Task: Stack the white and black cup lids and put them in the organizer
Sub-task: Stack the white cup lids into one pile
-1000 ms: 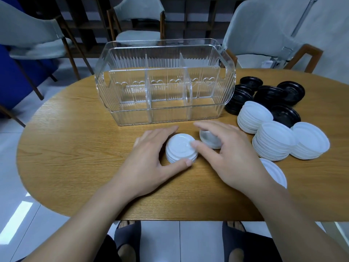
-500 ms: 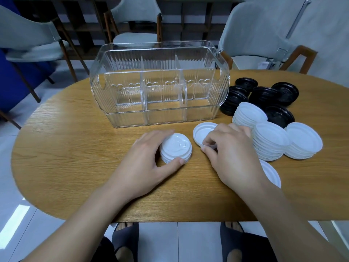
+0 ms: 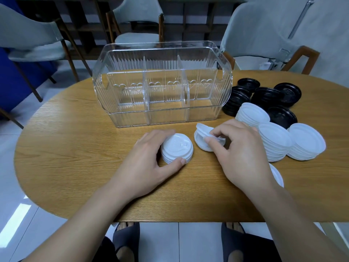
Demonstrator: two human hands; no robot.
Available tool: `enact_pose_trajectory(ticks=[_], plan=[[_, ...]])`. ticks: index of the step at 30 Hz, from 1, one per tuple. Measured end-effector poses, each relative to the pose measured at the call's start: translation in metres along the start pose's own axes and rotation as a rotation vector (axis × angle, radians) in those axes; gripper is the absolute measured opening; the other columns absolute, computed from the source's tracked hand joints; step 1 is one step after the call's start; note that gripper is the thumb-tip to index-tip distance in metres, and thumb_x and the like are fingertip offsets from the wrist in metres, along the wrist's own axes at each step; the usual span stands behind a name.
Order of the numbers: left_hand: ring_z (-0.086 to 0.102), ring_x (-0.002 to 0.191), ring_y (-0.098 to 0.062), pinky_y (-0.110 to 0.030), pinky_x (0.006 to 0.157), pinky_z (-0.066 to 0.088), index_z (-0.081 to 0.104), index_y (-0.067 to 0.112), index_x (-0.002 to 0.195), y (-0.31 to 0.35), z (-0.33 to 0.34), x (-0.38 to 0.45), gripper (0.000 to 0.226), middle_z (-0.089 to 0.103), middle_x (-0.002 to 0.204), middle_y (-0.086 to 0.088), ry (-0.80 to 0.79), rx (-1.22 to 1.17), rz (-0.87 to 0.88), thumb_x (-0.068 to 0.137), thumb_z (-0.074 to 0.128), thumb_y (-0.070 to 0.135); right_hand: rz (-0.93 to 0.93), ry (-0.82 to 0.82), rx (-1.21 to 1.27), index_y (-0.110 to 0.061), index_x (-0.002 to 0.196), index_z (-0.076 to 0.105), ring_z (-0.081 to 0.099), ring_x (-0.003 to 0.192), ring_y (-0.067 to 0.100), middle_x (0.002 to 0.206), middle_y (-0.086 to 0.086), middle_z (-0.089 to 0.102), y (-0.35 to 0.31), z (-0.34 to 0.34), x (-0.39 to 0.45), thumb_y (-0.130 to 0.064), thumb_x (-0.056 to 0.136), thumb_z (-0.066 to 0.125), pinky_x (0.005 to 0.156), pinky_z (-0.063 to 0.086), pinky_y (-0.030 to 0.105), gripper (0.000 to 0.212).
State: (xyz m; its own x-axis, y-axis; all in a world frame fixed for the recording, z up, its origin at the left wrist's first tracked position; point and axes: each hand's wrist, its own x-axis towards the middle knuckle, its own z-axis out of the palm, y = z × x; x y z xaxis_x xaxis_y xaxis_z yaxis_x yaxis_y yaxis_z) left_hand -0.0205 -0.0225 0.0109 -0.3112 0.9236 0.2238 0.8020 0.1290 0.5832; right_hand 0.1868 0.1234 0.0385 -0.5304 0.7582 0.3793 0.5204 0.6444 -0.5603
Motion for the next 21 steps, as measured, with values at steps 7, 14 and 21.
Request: enact_pose_trajectory(ticks=[7,14,21], plan=[[0.043,0.153,-0.005,-0.031,0.129,0.036,0.048,0.032,0.166,0.001,0.0,0.0,0.086,0.047,0.163,0.02,0.054,-0.035,0.038,0.093,0.083,0.062,0.006,0.026,0.272,-0.028,0.098,0.075,0.064,0.088,0.007,0.093,-0.014,0.07,-0.01,-0.007,-0.001,-0.03,0.107,0.07,0.078,0.047,0.022,0.01],[0.045,0.156,-0.016,-0.032,0.13,0.033,0.038,0.021,0.173,0.013,-0.004,0.0,0.1,0.048,0.168,0.009,0.188,-0.074,0.203,0.091,0.092,0.043,0.227,-0.176,0.868,-0.013,0.109,0.078,0.07,0.087,0.014,0.091,0.009,0.077,-0.02,-0.006,0.0,-0.024,0.113,0.059,0.086,0.057,0.033,0.022],[0.059,0.142,-0.015,-0.036,0.119,0.045,0.056,0.017,0.161,0.017,-0.005,-0.002,0.082,0.063,0.151,0.013,0.211,-0.186,0.251,0.089,0.092,0.035,0.227,-0.295,0.921,-0.008,0.125,0.077,0.075,0.118,0.033,0.12,0.011,0.082,-0.023,-0.001,-0.002,-0.018,0.117,0.05,0.111,0.056,0.056,0.03]])
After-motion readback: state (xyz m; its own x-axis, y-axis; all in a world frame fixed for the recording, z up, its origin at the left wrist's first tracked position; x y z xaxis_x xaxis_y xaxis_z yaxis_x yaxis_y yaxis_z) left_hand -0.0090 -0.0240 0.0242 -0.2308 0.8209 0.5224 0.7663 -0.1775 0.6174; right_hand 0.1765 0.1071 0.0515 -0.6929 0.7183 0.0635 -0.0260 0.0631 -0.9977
